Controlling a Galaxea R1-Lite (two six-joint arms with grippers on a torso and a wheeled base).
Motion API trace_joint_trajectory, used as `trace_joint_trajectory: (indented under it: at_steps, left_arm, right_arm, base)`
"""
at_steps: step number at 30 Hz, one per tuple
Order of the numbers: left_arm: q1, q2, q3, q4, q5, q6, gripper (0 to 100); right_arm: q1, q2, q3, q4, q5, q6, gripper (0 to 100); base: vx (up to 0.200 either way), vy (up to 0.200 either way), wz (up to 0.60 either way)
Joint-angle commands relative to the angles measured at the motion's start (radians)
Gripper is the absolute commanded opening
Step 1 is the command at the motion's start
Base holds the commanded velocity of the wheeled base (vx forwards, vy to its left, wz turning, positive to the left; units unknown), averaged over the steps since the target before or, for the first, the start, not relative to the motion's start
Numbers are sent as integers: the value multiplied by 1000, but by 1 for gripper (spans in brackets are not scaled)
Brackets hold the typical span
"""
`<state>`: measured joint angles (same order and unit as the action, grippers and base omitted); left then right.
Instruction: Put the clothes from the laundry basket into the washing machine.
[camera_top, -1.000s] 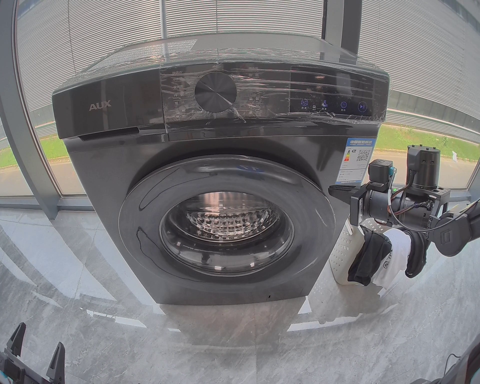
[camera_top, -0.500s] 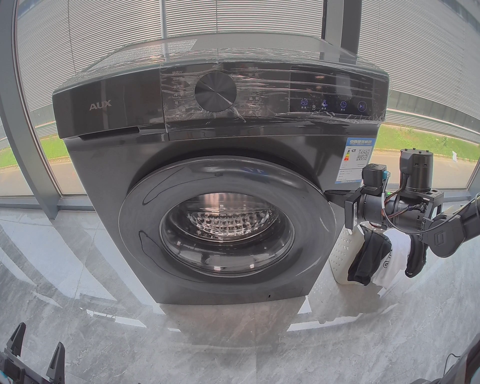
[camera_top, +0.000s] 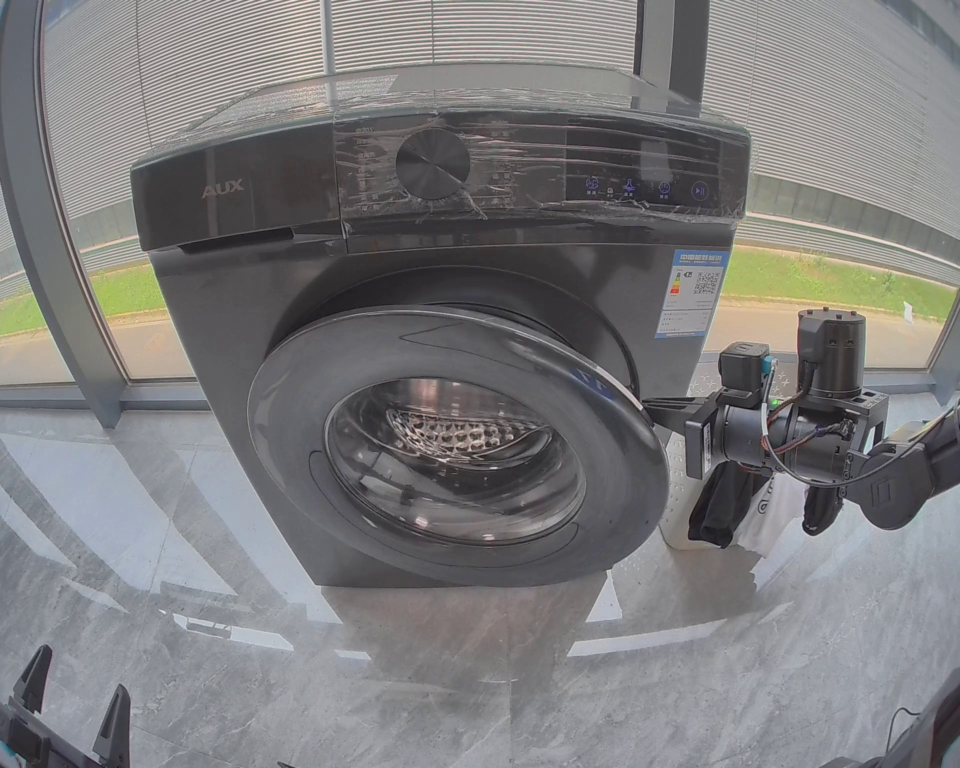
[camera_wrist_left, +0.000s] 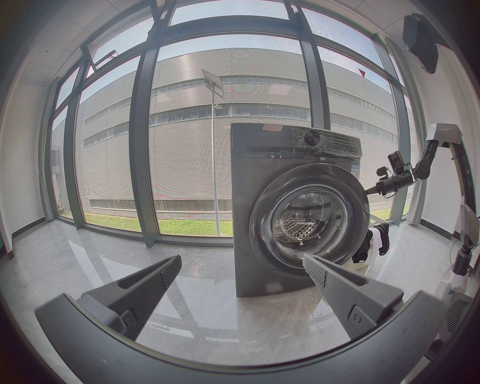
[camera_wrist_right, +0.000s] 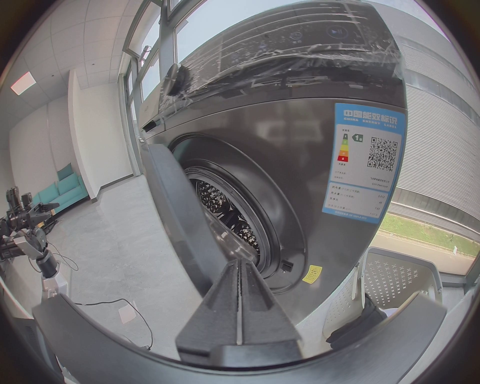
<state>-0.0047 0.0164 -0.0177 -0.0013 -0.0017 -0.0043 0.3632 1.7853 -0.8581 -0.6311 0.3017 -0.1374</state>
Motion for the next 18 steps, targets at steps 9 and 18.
trace_joint_trajectory:
  at_steps: [9,18]
  left_arm:
    - [0,-16,18,0,0,0,100]
    - [0,-16,18,0,0,0,100]
  right_arm:
    - [95,-4,10,-1,-3,4,0]
    - [138,-38,63,-1,-1,6,0]
  base:
    - [0,0,0]
    - [0,0,0]
